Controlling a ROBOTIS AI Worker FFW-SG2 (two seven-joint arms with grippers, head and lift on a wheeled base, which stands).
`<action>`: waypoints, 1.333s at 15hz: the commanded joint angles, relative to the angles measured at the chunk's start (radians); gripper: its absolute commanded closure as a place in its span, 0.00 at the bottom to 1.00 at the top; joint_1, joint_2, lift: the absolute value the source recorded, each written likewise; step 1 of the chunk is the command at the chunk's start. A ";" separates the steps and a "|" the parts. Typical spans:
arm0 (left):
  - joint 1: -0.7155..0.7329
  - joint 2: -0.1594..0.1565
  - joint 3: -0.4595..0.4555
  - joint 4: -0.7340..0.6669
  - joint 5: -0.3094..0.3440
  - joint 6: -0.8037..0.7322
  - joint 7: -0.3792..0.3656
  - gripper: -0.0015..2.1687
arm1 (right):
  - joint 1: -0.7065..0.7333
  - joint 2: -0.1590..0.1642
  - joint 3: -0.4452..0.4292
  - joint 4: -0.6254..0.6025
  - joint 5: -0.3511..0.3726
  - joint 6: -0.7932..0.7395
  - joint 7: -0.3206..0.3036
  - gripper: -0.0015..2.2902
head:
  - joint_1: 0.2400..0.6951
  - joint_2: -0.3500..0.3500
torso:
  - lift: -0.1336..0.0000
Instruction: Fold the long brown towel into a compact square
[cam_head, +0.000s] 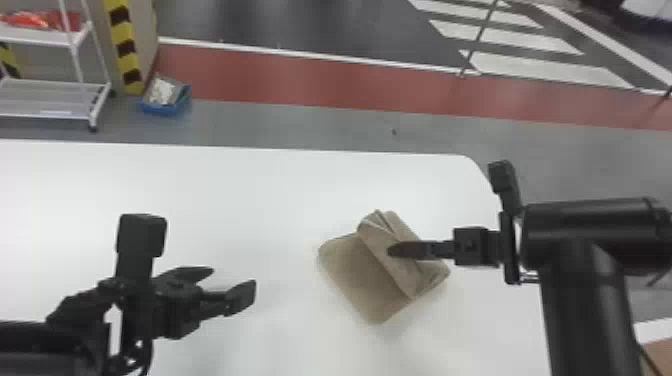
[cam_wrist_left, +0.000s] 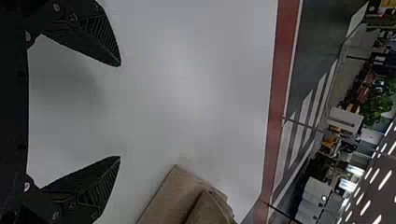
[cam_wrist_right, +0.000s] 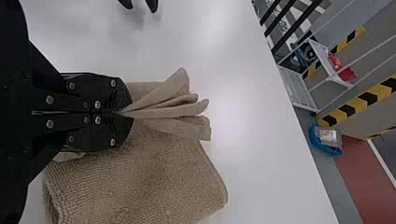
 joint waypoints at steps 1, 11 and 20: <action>-0.004 -0.007 -0.002 0.000 0.001 0.000 0.002 0.09 | 0.023 -0.001 0.006 -0.023 0.007 0.005 0.003 0.74 | 1.00 0.12 | 0.07; -0.010 -0.007 -0.003 0.003 0.000 0.000 0.002 0.09 | 0.062 0.054 -0.071 -0.084 -0.177 0.005 0.003 0.02 | 1.00 0.17 | 0.07; -0.044 -0.007 -0.026 -0.009 0.010 0.000 0.005 0.10 | 0.155 -0.062 -0.280 -0.123 -0.214 0.005 0.003 0.75 | 1.00 0.05 | 0.07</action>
